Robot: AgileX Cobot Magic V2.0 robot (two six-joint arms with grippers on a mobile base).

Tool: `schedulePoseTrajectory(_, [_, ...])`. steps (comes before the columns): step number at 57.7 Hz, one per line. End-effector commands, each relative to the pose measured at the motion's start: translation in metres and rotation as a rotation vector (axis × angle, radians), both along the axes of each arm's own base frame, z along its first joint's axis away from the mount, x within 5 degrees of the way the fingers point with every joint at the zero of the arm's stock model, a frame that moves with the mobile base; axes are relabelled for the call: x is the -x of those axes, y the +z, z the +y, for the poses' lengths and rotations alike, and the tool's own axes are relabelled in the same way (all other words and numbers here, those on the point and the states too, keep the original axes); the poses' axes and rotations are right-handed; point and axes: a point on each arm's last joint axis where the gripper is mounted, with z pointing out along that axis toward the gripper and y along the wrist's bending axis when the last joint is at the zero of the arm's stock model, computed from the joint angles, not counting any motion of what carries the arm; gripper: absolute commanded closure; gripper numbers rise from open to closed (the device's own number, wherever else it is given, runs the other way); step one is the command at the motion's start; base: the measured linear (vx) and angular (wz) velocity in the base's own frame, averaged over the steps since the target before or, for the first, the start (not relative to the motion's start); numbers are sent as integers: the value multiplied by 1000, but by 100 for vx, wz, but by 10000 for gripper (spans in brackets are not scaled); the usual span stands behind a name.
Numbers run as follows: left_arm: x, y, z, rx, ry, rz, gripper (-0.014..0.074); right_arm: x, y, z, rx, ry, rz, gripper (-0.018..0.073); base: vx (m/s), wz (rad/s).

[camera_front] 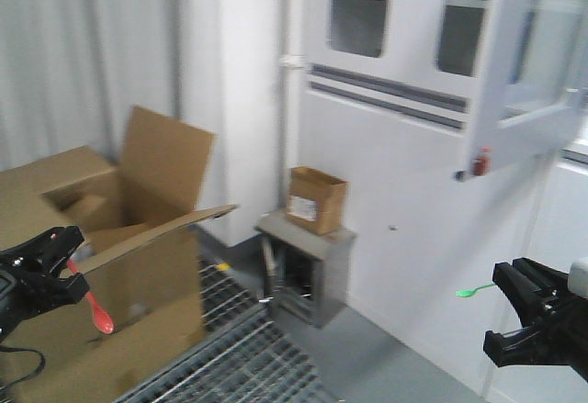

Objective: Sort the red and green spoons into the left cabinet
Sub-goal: 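Drive across the room to the open white cabinet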

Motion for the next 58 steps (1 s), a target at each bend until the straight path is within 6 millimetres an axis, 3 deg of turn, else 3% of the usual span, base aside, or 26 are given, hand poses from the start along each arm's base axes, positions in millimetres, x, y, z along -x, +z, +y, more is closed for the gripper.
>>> schedulePoseTrajectory(1, [3, 24, -1, 41, -10, -127, 603, 0, 20, 1, -28, 14, -116, 568, 19, -75])
schedulePoseTrajectory(36, [3, 24, -1, 41, -10, -127, 603, 0, 20, 1, -28, 14, -116, 568, 19, -73])
schedulePoseTrajectory(58, [3, 24, -1, 41, -10, -127, 603, 0, 20, 1, -28, 14, -116, 568, 21, -48])
